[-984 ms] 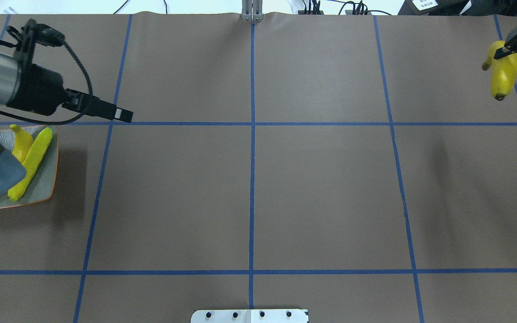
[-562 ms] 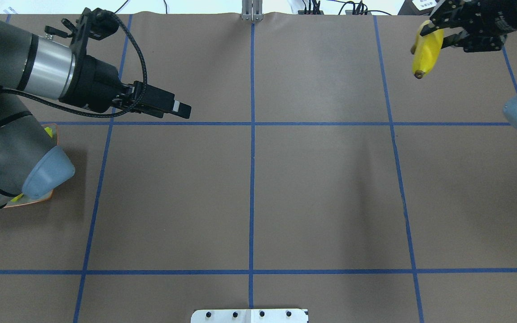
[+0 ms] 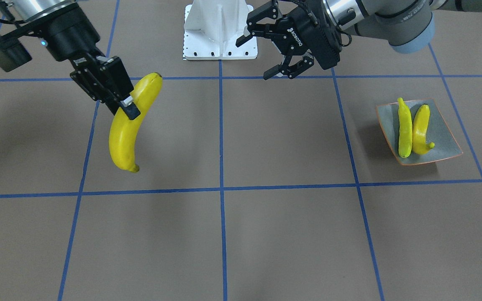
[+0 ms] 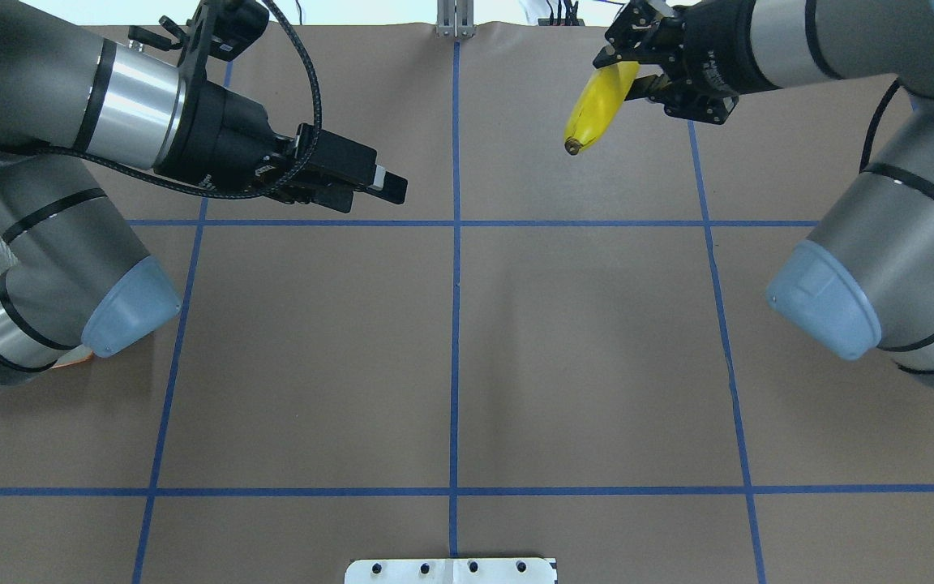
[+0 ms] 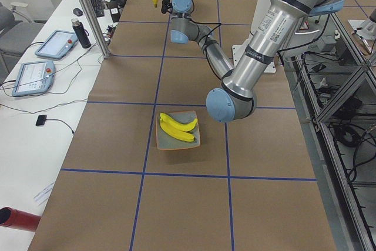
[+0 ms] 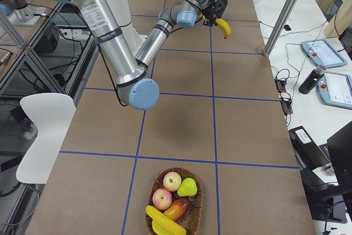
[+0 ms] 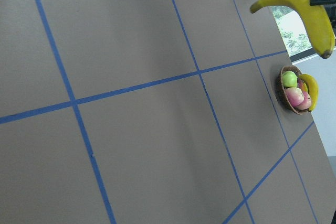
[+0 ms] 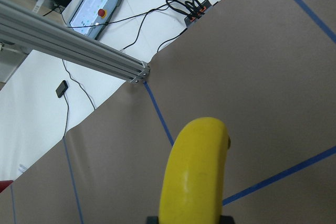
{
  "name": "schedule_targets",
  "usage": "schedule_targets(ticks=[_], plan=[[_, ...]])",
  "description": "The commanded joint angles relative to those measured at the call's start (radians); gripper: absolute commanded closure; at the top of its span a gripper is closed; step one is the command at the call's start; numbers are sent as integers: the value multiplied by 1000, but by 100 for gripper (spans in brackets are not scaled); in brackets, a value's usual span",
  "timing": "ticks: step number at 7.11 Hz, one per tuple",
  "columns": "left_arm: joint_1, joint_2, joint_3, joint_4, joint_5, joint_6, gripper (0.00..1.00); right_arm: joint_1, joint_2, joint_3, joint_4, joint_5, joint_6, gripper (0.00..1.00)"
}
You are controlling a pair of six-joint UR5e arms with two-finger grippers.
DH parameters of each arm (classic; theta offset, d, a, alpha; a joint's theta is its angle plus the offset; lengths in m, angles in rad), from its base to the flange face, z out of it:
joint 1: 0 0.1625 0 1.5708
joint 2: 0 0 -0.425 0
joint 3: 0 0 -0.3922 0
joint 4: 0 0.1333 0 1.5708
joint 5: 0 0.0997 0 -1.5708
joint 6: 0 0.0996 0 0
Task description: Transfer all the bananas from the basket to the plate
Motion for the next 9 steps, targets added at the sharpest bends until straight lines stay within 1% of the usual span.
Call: schedule_targets(ticks=[1, 3, 4, 5, 8, 9], plan=[[10, -20, -8, -2, 0, -47, 0, -136, 28, 52, 1, -176, 58, 100], [16, -20, -10, -4, 0, -65, 0, -231, 98, 52, -1, -299, 92, 100], [21, -22, -13, -4, -2, -70, 0, -273, 104, 54, 1, -360, 100, 100], [31, -22, -19, -4, -2, -73, 0, -303, 117, 52, -1, -402, 101, 100], [45, -23, -39, -4, -3, -101, 1, -334, 132, 54, 1, -432, 107, 100], [45, -23, -42, -4, -3, -101, 7, -343, 137, 54, 1, -436, 107, 100]])
